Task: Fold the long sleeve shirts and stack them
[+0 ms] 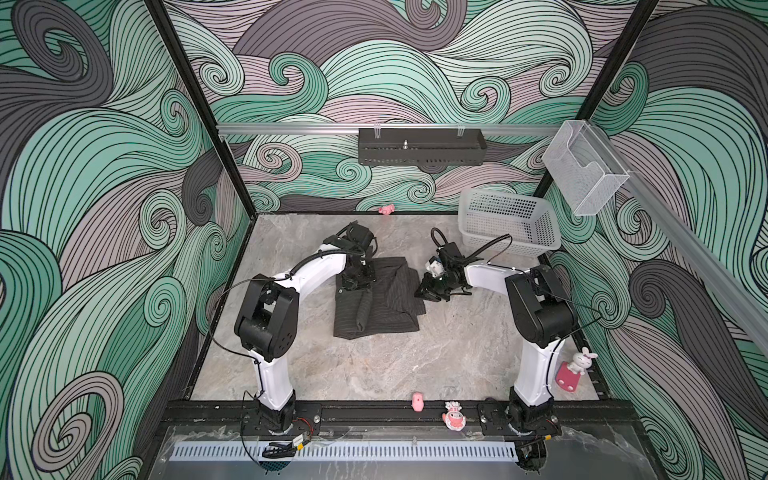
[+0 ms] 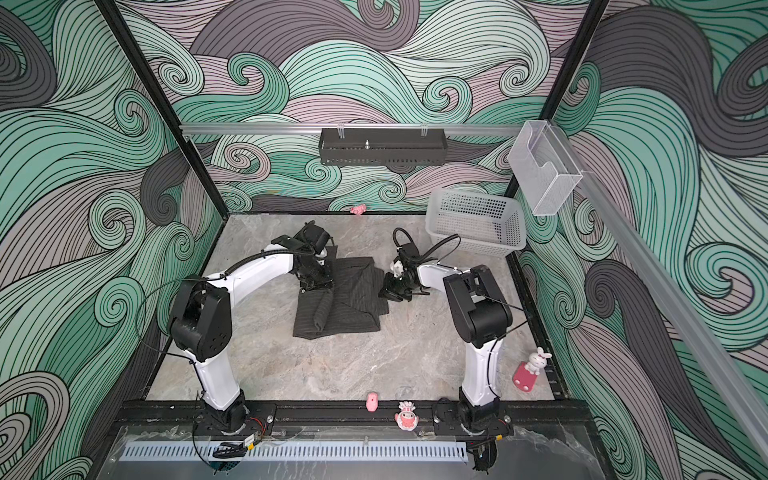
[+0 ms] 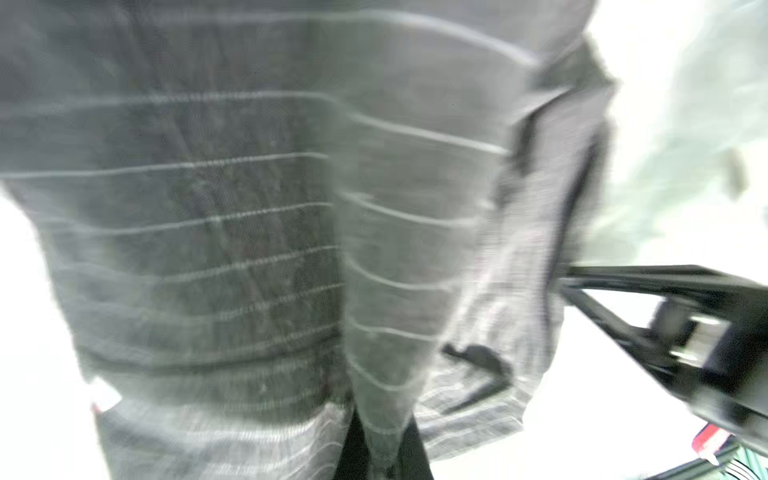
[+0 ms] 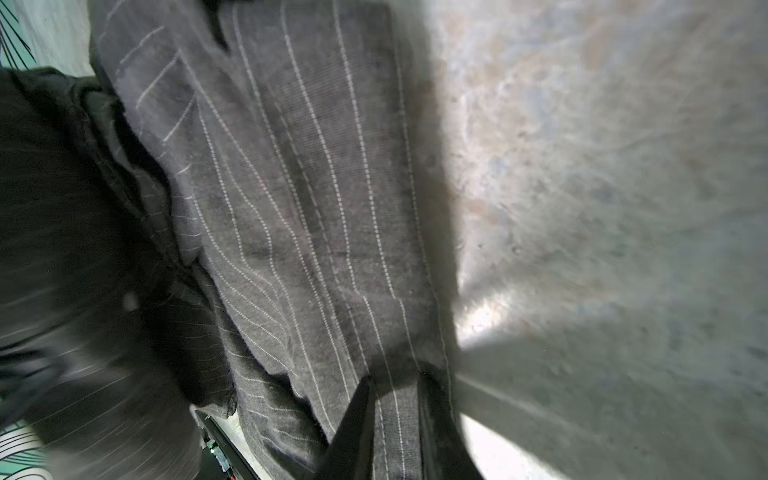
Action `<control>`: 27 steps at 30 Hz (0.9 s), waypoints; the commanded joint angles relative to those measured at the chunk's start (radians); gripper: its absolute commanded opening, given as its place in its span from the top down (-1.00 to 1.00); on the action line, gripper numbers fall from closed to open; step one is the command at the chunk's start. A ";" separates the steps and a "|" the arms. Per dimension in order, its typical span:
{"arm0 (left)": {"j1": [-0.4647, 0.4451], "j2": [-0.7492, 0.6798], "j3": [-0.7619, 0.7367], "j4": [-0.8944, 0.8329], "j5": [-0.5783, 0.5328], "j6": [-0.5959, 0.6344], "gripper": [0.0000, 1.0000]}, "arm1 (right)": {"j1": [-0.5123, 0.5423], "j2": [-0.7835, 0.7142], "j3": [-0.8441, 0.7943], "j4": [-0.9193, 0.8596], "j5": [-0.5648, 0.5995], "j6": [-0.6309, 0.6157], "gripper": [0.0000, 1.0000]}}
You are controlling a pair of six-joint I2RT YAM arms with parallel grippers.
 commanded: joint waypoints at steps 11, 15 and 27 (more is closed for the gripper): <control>-0.145 0.152 0.283 -0.138 -0.073 0.006 1.00 | 0.011 0.036 -0.006 -0.108 0.052 -0.029 0.57; -0.169 0.207 0.331 -0.136 -0.064 0.004 1.00 | 0.011 0.029 -0.005 -0.112 0.049 -0.029 0.56; -0.183 0.343 0.386 -0.090 -0.035 -0.017 1.00 | 0.010 -0.004 -0.003 -0.124 0.040 -0.025 0.55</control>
